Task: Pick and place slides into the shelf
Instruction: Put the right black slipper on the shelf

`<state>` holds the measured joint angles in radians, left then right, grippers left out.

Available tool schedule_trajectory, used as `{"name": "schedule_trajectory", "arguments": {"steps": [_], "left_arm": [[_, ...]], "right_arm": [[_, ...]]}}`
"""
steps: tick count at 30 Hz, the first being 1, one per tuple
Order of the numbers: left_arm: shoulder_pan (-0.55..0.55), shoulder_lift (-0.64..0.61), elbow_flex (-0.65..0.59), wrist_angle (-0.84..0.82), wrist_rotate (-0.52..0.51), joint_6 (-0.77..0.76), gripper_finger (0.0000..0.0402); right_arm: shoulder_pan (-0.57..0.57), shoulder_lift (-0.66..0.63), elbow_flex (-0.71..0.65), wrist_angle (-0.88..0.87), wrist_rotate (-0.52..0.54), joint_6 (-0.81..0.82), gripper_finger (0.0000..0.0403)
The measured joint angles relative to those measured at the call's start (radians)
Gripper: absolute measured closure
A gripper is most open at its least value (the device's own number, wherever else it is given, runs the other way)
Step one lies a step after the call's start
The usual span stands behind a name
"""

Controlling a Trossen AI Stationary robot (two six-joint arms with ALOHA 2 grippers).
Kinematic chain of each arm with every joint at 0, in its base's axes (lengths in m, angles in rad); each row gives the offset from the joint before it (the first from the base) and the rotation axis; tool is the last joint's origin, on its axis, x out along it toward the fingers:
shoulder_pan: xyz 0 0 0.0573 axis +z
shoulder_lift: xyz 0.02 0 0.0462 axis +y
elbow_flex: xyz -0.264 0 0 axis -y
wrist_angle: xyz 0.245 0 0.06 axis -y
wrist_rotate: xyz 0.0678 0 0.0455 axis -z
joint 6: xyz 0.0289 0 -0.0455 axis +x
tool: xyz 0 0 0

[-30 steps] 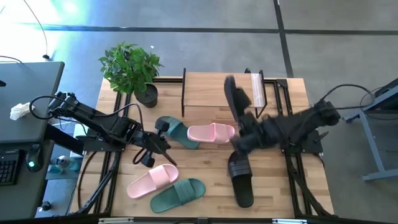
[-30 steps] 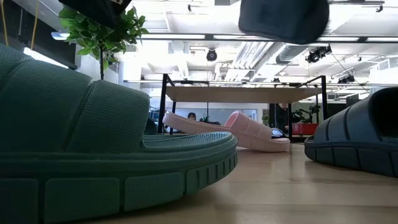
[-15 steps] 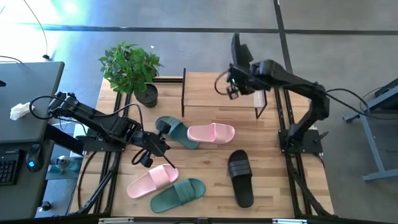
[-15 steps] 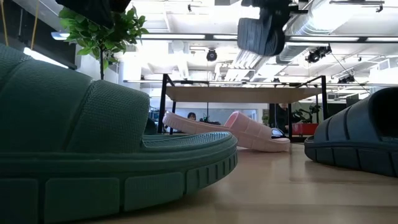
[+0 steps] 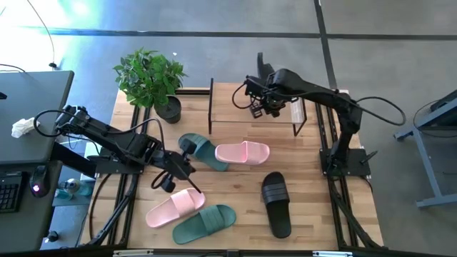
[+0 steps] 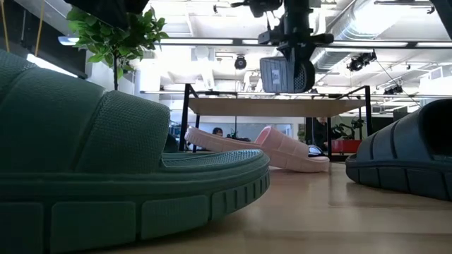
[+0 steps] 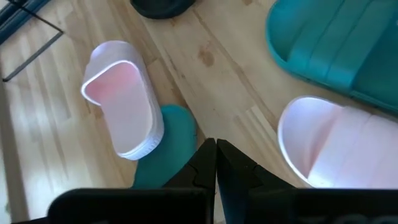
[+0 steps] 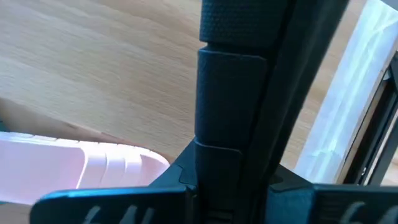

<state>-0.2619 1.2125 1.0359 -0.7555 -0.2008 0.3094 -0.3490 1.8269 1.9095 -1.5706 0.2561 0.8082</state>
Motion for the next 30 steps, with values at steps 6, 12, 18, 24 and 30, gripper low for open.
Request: {"name": "schedule_trajectory", "arguments": {"steps": [6, 12, 18, 24, 30], "left_arm": [[0.000, 0.000, 0.000, 0.004, 0.007, 0.000, 0.0399], [0.000, 0.000, 0.000, 0.057, 0.020, 0.038, 0.0399], [0.000, 0.000, 0.000, 0.117, 0.052, 0.104, 0.0399], [0.000, 0.000, 0.000, 0.134, 0.053, 0.153, 0.0399], [0.000, 0.000, 0.000, 0.166, 0.054, 0.167, 0.0399]], "right_arm": [[0.001, -0.019, 0.000, -0.002, -0.084, 0.055, 0.0361], [0.011, -0.044, 0.000, 0.000, -0.125, 0.138, 0.0362], [0.011, -0.054, 0.000, 0.001, -0.216, 0.212, 0.0362], [0.008, -0.054, 0.000, 0.000, -0.231, 0.237, 0.0356], [-0.011, -0.051, -0.042, 0.000, -0.263, 0.221, 0.0345]]}}
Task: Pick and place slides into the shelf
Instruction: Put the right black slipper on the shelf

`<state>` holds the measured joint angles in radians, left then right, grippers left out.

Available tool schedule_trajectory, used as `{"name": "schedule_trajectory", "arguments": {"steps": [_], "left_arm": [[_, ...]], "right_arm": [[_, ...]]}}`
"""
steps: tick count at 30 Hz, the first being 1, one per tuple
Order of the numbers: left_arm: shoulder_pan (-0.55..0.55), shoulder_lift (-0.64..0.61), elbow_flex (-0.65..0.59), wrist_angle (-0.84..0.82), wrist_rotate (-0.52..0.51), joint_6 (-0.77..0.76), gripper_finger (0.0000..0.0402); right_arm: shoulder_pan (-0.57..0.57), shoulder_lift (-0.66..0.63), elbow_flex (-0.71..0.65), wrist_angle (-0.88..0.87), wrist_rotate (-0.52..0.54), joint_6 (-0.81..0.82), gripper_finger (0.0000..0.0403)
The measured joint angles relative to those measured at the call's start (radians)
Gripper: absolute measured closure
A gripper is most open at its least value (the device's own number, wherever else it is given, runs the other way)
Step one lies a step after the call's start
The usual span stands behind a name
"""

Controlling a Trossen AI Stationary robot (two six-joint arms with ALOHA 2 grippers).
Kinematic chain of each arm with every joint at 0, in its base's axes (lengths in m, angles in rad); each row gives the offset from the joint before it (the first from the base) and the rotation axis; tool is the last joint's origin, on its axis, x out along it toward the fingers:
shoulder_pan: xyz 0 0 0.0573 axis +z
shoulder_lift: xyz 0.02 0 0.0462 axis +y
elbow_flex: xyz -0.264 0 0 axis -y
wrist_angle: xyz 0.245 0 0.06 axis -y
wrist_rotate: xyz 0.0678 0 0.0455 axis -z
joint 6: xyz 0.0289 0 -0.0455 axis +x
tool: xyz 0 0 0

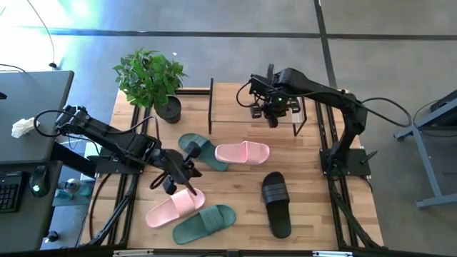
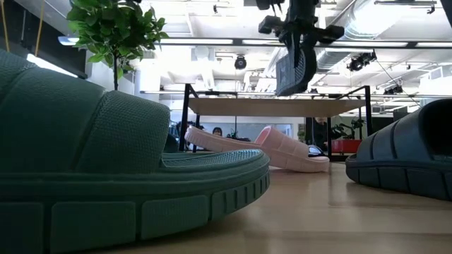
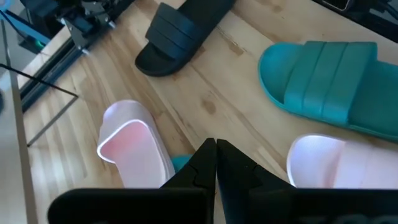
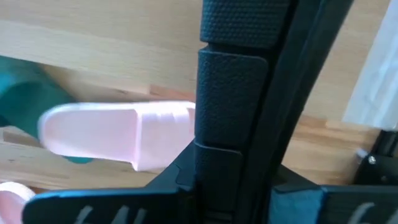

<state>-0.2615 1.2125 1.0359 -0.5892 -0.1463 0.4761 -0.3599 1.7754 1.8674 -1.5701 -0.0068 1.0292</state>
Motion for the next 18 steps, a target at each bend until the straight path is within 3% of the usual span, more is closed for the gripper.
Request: {"name": "schedule_trajectory", "arguments": {"steps": [5, 18], "left_arm": [[0.000, 0.000, 0.000, 0.021, 0.000, 0.018, 0.0399], [0.000, 0.000, 0.000, 0.021, 0.000, 0.039, 0.0399]], "right_arm": [[-0.008, 0.002, -0.062, -0.001, 0.005, -0.041, 0.0319], [0.005, 0.001, -0.066, 0.009, 0.063, -0.117, 0.0221]]}}
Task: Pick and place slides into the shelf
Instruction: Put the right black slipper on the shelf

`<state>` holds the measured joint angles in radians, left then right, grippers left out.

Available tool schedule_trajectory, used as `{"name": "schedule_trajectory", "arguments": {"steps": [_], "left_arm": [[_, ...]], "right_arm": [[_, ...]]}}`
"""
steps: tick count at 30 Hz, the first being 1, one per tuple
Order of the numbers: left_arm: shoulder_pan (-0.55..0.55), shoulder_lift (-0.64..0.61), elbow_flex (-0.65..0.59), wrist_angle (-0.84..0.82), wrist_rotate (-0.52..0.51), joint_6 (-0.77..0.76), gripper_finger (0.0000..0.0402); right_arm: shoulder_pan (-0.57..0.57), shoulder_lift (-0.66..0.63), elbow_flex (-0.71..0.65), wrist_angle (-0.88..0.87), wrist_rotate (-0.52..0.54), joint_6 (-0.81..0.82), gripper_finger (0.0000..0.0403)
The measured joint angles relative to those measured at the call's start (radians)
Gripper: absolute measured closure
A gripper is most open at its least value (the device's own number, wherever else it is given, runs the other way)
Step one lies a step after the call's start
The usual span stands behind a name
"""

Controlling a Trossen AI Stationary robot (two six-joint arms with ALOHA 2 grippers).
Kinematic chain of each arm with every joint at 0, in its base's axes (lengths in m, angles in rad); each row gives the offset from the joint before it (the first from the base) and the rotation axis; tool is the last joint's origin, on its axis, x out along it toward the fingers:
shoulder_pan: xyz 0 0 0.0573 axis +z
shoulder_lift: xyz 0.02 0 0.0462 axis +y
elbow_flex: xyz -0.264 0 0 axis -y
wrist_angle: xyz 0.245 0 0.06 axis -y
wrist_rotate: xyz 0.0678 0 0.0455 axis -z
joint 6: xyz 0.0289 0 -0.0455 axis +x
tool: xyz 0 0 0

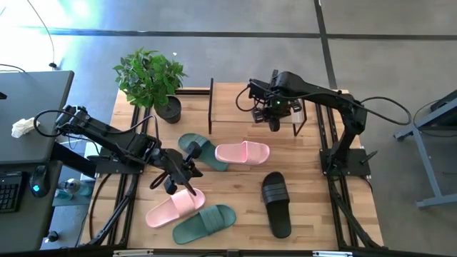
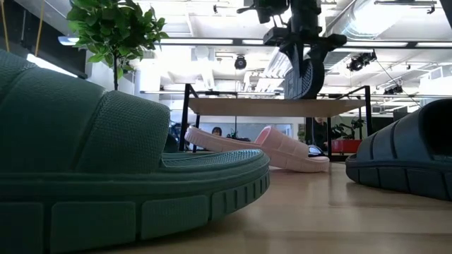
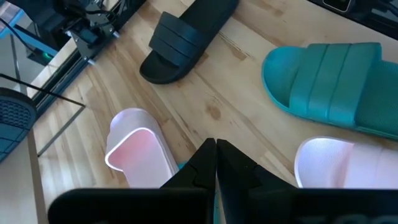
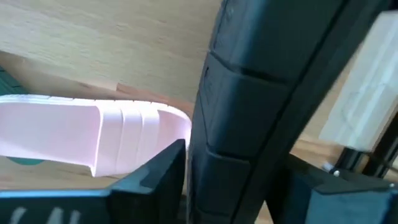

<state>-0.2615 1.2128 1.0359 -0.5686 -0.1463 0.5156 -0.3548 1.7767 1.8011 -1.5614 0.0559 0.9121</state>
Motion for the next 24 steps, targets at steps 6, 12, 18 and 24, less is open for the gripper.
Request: {"name": "schedule_trajectory", "arguments": {"steps": [6, 12, 18, 24], "left_arm": [[0.000, 0.000, 0.000, 0.000, -0.001, 0.000, 0.0399], [0.000, 0.000, 0.000, 0.005, -0.013, 0.000, 0.0399], [0.000, 0.000, 0.000, 0.030, -0.023, 0.003, 0.0399], [0.000, 0.000, 0.000, 0.042, -0.030, 0.005, 0.0399]], "right_arm": [[0.019, 0.000, 0.000, 0.036, 0.023, -0.031, 0.0208], [0.036, 0.000, 0.044, 0.029, 0.071, -0.061, 0.0208], [0.044, 0.000, 0.105, 0.065, 0.064, -0.118, 0.0208], [0.041, 0.000, 0.109, 0.165, 0.045, -0.184, 0.0208]]}}
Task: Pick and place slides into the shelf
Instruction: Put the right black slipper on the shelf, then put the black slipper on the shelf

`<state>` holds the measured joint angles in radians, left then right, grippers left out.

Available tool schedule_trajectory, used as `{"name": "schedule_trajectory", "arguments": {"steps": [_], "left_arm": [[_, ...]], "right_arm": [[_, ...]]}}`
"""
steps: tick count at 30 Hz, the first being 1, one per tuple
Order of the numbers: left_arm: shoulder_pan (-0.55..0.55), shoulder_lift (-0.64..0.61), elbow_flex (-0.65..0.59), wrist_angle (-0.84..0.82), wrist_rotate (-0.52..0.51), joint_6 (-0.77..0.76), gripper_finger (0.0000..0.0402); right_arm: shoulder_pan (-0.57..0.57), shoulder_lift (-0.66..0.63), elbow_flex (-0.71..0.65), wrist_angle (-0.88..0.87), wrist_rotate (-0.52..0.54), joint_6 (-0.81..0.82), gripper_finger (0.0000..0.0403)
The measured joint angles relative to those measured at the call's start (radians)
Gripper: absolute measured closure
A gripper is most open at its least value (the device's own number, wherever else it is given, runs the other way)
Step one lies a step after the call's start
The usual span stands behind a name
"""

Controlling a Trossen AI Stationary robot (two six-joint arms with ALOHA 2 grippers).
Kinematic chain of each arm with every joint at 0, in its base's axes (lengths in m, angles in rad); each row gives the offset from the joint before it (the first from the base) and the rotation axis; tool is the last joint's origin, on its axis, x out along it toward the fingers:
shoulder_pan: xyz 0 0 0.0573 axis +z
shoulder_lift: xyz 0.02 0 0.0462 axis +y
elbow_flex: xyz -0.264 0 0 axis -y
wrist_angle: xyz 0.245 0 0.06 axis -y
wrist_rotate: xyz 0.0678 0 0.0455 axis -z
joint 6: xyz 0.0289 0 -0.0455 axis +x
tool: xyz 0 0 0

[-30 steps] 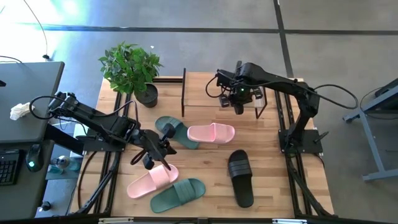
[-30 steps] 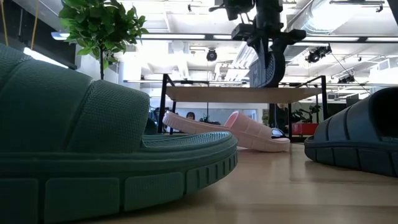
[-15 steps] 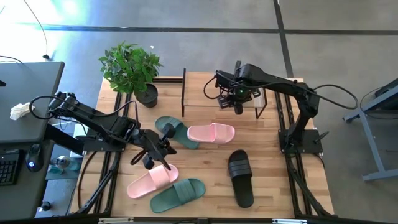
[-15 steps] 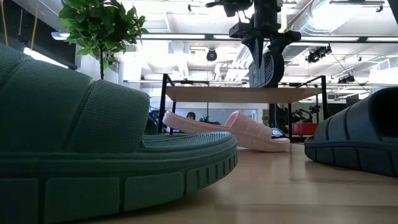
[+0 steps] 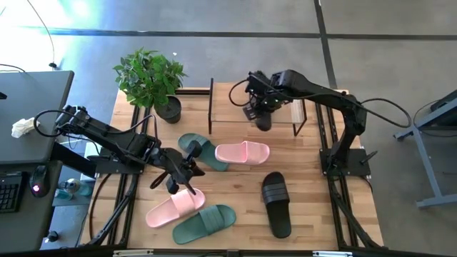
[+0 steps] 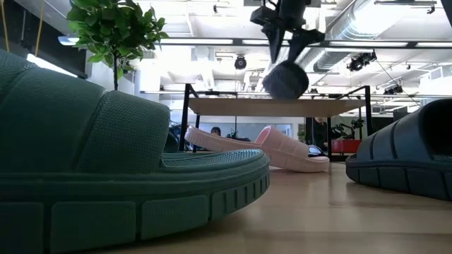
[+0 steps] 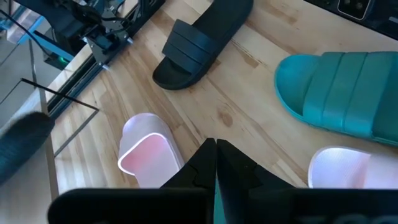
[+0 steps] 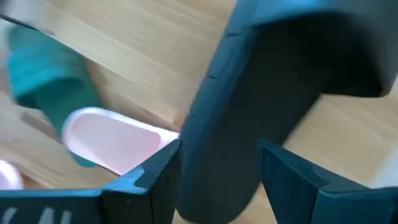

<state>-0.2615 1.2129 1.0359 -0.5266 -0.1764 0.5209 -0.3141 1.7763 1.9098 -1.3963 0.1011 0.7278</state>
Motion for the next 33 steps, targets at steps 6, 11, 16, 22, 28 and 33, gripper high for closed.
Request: {"name": "schedule_trajectory", "arguments": {"steps": [6, 11, 16, 22, 28, 33], "left_arm": [[0.000, 0.000, 0.000, 0.002, 0.000, -0.001, 0.0399], [0.000, 0.000, 0.000, 0.002, 0.000, -0.001, 0.0399], [0.000, 0.000, 0.000, 0.002, 0.000, -0.001, 0.0399], [0.000, 0.001, 0.000, 0.002, -0.017, -0.002, 0.0399], [0.000, 0.001, 0.000, 0.003, -0.026, -0.002, 0.0399], [0.000, 0.001, 0.000, 0.003, -0.032, -0.002, 0.0399]], "right_arm": [[0.001, -0.006, 0.047, -0.004, 0.005, -0.064, 0.0208], [0.014, -0.006, 0.178, -0.070, 0.060, -0.227, 0.0208], [0.060, -0.007, 0.353, -0.180, 0.220, -0.345, 0.0208], [0.120, -0.045, 0.440, -0.169, 0.209, -0.326, 0.0208], [0.238, -0.116, 0.309, -0.161, -0.044, -0.216, 0.0208], [0.444, -0.118, 0.198, -0.154, -0.241, -0.068, 0.0208]]}}
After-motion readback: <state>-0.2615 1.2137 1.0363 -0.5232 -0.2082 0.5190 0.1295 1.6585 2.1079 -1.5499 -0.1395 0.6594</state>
